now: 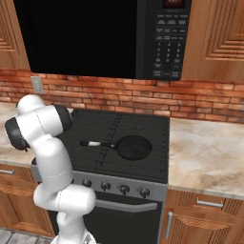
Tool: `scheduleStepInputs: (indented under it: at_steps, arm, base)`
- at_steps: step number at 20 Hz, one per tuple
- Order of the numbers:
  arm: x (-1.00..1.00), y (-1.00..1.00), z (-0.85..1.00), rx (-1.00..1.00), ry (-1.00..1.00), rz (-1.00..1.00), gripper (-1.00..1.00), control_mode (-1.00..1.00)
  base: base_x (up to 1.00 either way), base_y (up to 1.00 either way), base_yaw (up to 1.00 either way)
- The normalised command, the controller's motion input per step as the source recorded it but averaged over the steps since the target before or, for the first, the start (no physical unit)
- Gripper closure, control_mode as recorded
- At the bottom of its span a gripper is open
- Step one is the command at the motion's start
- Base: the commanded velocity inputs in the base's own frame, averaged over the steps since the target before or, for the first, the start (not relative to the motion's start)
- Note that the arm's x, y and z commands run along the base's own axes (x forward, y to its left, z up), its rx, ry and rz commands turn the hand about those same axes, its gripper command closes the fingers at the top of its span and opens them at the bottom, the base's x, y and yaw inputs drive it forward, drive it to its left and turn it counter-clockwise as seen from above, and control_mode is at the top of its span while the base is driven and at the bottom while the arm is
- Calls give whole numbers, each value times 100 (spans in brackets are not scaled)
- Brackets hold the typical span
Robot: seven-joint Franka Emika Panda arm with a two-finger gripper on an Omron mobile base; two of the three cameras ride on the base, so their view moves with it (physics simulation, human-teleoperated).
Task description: Place the pan on the front right burner on the stove. Then place the tomato and the onion in the pan and turn on the front right burner.
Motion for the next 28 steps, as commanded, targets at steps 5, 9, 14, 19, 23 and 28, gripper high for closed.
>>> scheduleStepInputs:
  at_steps: [5, 9, 14, 19, 23, 28]
  arm:
    - [14, 2, -7, -1, 0, 0, -100, -100]
    - [12, 2, -7, -2, 0, 0, -100, -100]
    - [18, 1, -7, -2, 0, 0, -100, -100]
    - [26, 3, -7, -1, 0, 0, -100, -100]
    - [26, 6, -8, 0, 0, 0, -100, -100]
    - [23, 11, -14, 0, 0, 0, -100, -100]
  base:
    - [0, 0, 0]
    - [0, 0, 0]
    - [0, 0, 0]
    - [0, 0, 0]
    - [0, 0, 0]
    - [0, 0, 0]
